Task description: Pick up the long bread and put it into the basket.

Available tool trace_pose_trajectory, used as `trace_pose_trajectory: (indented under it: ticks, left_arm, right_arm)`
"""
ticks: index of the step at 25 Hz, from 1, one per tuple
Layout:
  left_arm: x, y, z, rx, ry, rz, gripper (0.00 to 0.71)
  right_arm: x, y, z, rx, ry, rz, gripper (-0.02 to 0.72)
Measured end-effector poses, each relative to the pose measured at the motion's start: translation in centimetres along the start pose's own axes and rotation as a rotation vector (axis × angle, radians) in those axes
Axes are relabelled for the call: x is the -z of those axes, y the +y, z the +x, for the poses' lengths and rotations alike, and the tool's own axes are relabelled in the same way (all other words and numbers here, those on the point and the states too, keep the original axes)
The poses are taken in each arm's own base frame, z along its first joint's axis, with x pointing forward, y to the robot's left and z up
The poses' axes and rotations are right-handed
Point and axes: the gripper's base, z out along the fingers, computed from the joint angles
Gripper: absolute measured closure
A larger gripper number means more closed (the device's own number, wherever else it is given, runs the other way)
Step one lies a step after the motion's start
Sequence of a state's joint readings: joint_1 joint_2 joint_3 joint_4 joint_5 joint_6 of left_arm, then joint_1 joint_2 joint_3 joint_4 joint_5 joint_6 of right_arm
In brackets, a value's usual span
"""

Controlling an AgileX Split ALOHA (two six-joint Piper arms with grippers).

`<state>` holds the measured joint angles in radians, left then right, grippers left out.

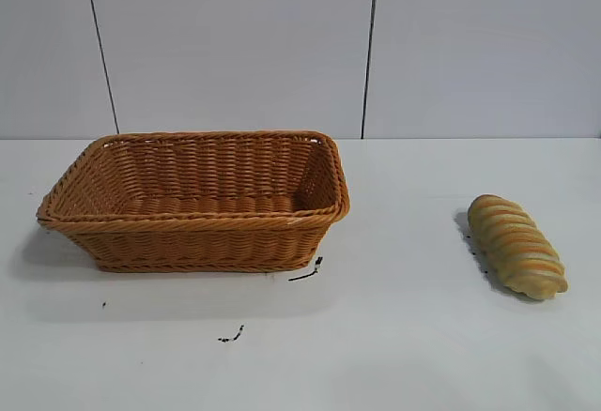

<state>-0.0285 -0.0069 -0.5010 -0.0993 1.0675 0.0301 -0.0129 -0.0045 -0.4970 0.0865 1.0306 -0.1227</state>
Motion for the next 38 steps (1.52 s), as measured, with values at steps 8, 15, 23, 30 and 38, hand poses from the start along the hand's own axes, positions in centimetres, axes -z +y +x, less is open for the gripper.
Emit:
trace_pose_trajectory:
  ticks: [8,15,23,30,38]
  left_arm:
    - [0.0,0.0,0.0,0.000,0.000,0.000,0.012]
    - [0.0,0.0,0.0,0.000,0.000,0.000,0.012]
    - [0.0,0.0,0.0,0.000,0.000,0.000,0.012]
    - [0.0,0.0,0.0,0.000,0.000,0.000,0.012]
    - [0.0,0.0,0.0,0.000,0.000,0.000,0.012]
  right_arm:
    - [0.0,0.0,0.0,0.000,0.000,0.000,0.008]
    - [-1.7,-0.4,-3.5,-0.010,0.114,-0.008,0.008]
    - [-10.9,-1.7,-10.4,-0.055,0.424,-0.024,0.008]
    - [-22.2,-2.7,-12.1,-0.064,0.701,-0.035,0.008]
    - [-32.3,-1.6,-10.4,-0.028,0.836,-0.074,0.008]
